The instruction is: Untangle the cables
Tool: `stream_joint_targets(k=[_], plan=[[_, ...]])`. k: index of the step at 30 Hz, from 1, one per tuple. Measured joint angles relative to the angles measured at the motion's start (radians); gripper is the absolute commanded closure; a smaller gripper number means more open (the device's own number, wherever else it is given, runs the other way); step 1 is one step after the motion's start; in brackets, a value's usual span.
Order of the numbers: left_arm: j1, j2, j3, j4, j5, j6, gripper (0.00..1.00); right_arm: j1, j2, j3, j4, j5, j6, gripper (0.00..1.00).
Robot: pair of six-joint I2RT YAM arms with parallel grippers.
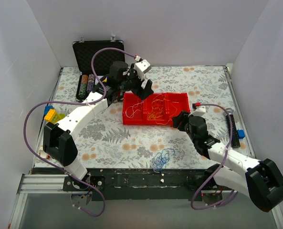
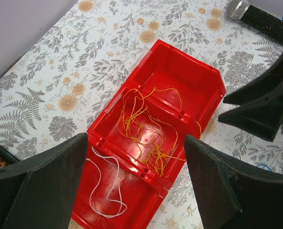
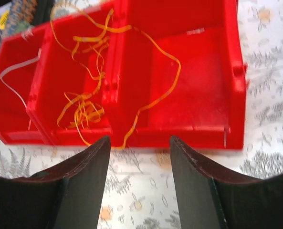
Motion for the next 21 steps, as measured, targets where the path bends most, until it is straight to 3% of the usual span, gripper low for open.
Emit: stream_joint_targets(k=[9,21], plan=[[0.007,-0.001,-0.029,-0.016,0.018,0.004,0.18,-0.097,0.313,0.324,-0.018,-0.064,-0.095,0.36],[0.020,-0.002,-0.043,-0.017,0.022,0.013,0.18,-0.099,0.484,0.432,-0.169,-0.016,-0.097,0.45]])
